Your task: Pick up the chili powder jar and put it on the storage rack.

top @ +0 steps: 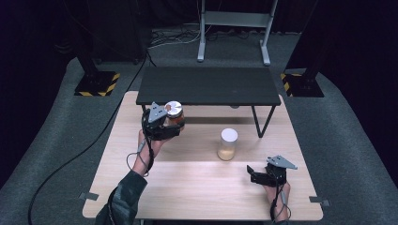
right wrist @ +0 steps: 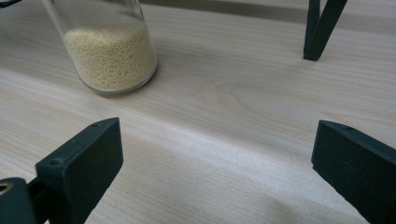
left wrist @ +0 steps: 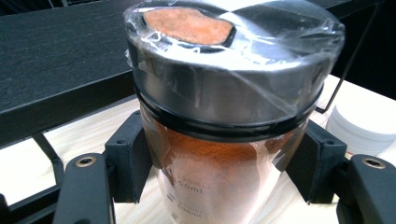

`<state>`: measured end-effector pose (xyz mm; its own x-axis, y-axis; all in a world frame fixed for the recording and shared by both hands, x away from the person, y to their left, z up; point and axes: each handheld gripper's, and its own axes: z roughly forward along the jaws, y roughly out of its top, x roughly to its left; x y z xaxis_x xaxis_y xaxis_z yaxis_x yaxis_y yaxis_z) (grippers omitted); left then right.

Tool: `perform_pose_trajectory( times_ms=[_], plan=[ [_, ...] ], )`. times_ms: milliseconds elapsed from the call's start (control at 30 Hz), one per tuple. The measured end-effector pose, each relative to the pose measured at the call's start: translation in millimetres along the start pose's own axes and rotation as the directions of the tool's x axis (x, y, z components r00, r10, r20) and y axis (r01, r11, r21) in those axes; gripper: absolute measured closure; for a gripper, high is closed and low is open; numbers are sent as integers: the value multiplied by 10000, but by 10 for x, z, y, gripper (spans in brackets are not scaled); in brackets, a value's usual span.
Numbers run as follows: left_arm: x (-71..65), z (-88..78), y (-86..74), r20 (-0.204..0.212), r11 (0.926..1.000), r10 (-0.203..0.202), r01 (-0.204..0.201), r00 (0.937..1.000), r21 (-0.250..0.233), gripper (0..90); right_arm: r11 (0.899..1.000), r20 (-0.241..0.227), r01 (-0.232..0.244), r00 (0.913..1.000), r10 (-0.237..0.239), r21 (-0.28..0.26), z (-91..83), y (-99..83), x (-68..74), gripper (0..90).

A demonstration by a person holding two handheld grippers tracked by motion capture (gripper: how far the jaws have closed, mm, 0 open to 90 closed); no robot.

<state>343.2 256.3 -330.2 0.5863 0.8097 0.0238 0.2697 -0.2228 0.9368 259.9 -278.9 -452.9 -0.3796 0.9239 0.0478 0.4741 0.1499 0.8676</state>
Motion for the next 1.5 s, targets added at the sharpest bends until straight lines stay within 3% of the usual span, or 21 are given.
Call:
perform_pose_trajectory(
  times_ms=[900, 1500],
  plan=[
    [-19, 73, 140, 345, 9995, 268, -273, 9990, 146, 318, 10000, -18, -32, 10000, 32, -13, -4, -4, -5, 8],
    [19, 139, 260, 689, 9996, 186, -202, 9975, 222, 318, 10000, -23, -77, 10000, 77, -30, -5, -7, -9, 8]
  ],
)
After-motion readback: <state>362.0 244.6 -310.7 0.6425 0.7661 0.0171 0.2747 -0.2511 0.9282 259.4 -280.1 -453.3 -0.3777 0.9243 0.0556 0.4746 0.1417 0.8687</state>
